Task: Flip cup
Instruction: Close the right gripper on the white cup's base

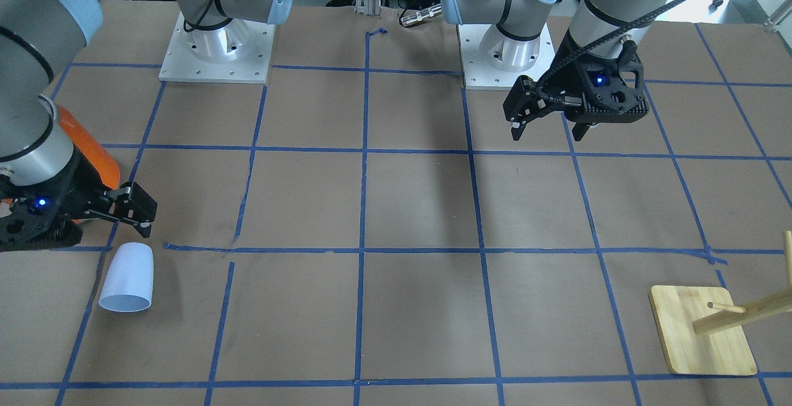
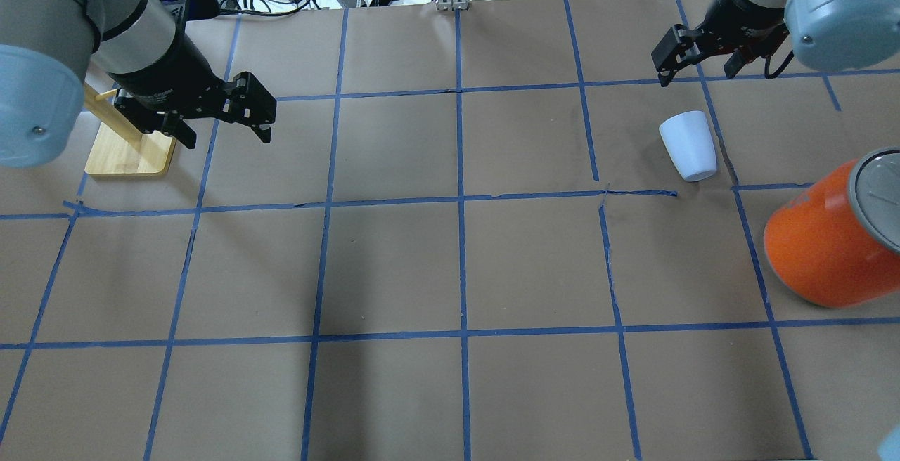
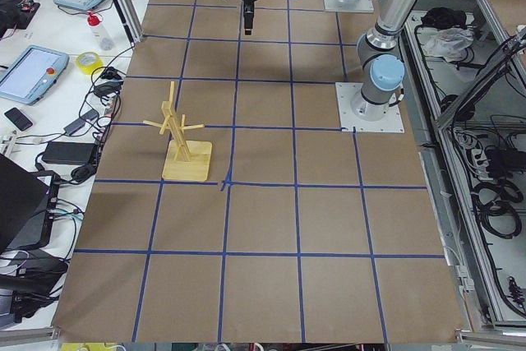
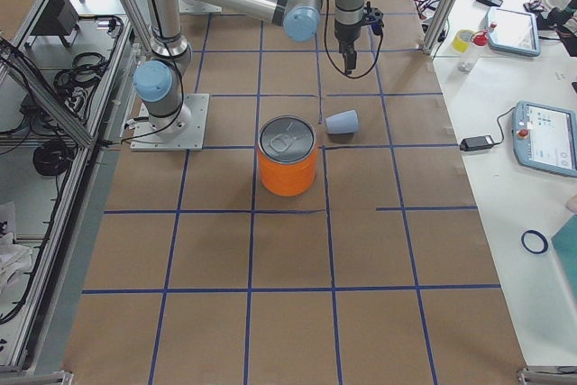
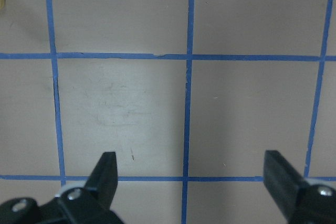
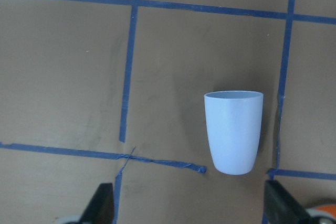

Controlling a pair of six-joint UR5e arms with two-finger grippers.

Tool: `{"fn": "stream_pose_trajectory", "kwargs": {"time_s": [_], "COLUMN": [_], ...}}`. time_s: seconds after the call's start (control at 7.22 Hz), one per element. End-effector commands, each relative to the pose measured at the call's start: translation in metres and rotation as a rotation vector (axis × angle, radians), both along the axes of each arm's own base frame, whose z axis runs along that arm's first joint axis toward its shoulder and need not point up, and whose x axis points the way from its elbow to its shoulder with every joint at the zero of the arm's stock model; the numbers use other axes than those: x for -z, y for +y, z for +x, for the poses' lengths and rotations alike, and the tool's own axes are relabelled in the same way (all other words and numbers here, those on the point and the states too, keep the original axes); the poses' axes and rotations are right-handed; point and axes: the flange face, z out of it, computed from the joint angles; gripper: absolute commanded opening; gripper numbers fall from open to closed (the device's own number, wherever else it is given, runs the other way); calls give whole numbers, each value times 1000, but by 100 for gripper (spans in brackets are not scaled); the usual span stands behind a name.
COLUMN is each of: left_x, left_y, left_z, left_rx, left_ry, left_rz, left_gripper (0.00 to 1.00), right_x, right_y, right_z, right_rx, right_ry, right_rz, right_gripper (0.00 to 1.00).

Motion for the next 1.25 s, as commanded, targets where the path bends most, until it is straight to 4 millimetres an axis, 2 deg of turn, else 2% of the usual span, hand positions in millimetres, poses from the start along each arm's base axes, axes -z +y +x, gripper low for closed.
{"fn": "stream_pose_trajectory", "kwargs": {"time_s": [0.0,0.14,0.42,0.55,1.11], "left_x": [1,1,1,1,1], "left_y": [0,0,-1,0,-1], "left_z": [0,0,0,0,0], "left_rx": [1,1,0,0,1], "left_ry": [-1,-1,-1,0,-1], "left_rz": [2,2,3,2,2], "left_gripper": [100,100,100,100,100], "right_x": [71,87,141,155,177], "right_y": [-5,1,-11,-14,-18], "right_z": [-35,-38,-42,-43,-44], "right_rx": [13,-7,-8,-19,-22], "right_ry": [46,53,45,45,44], "right_rz": [7,-22,-24,-21,-20], "right_gripper": [100,100,100,100,100]}}
